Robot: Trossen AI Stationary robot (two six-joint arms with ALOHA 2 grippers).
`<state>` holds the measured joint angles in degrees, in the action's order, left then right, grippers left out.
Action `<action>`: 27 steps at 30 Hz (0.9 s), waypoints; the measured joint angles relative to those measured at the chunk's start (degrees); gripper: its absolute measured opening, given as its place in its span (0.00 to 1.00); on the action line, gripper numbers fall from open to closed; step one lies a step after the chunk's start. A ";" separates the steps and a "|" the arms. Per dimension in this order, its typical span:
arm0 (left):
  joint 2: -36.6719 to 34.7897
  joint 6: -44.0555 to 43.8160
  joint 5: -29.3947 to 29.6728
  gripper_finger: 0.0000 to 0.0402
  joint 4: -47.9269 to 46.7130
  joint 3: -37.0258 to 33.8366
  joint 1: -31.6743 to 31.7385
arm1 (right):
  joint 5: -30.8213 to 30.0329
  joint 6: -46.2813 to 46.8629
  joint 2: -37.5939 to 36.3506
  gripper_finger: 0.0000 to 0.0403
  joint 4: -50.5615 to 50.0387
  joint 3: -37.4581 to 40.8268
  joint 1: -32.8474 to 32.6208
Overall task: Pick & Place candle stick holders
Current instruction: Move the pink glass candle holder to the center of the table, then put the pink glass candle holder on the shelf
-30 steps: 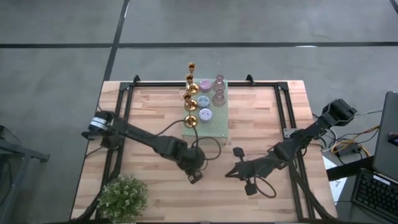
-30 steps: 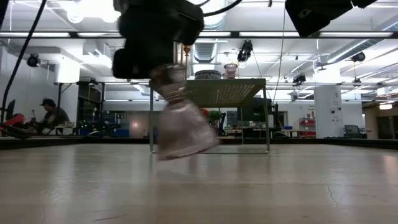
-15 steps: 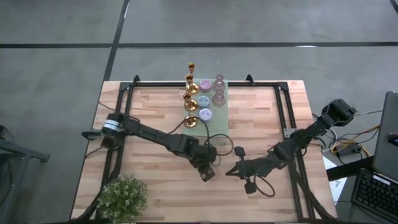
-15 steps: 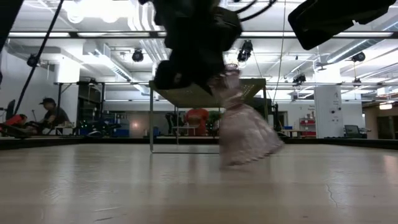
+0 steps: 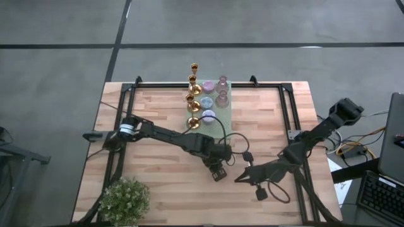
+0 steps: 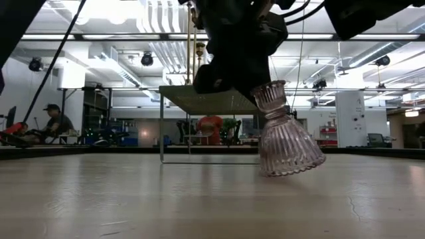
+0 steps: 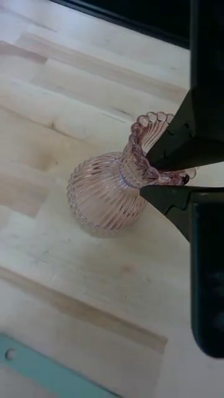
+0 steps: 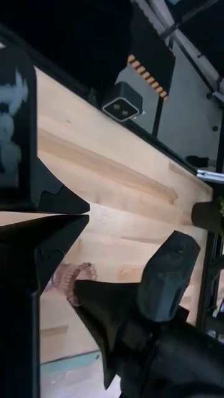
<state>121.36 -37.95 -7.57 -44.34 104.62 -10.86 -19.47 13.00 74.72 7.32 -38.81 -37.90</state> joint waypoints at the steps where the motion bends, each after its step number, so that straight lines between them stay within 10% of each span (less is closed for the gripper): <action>1: 0.00 0.00 -0.03 0.08 0.12 0.00 0.05 | -0.06 0.08 -0.40 0.02 0.19 0.44 -0.02; 27: -2.44 1.78 -1.77 0.27 3.23 0.01 -0.97 | -1.50 4.39 -3.00 0.02 1.33 7.20 -0.12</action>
<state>118.92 -36.17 -9.34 -41.11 104.63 -11.83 -20.97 17.39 71.72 8.65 -31.61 -38.02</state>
